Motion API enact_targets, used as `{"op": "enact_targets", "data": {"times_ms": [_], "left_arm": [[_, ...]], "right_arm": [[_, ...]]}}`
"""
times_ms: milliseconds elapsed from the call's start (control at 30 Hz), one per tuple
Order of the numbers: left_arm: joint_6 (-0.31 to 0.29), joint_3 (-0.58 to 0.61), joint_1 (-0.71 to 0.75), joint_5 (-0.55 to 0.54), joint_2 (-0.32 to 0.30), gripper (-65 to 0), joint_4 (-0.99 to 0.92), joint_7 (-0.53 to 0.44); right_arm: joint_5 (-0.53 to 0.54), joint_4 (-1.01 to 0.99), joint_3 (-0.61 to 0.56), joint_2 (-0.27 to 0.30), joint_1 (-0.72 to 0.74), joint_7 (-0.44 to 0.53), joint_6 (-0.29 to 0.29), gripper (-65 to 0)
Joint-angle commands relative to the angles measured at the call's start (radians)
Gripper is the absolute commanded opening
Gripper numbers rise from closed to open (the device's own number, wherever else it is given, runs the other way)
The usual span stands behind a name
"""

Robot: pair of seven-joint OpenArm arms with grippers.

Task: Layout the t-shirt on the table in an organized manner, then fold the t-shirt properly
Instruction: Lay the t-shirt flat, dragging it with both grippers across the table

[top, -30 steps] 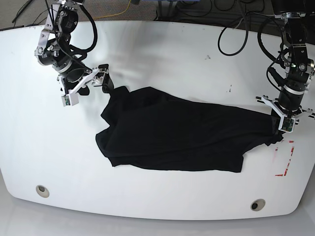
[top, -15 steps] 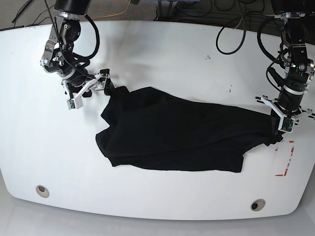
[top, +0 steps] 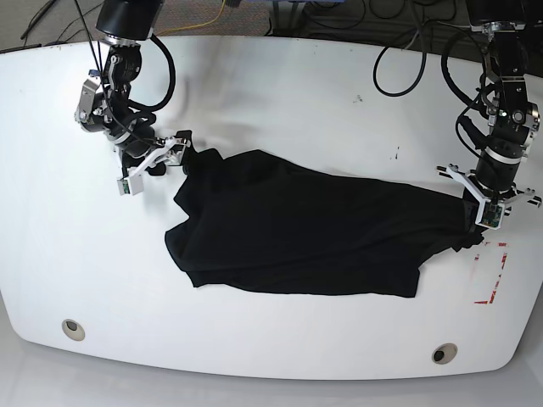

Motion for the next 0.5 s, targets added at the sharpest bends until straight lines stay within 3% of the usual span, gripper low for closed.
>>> {"op": "enact_targets", "data": {"times_ms": [0, 467], "left_arm": [[0.009, -0.005, -0.012, -0.003, -0.015, -65.0, 0.018, -0.031], [0.009, -0.005, -0.013, -0.003, -0.015, -65.0, 0.018, -0.031]], "right_arm": [[0.032, -0.001, -0.003, -0.008, 0.008, -0.006, 0.008, -11.5], [0.041, -0.044, -0.006, -0.065, -0.023, -0.006, 0.008, -11.6]]}}
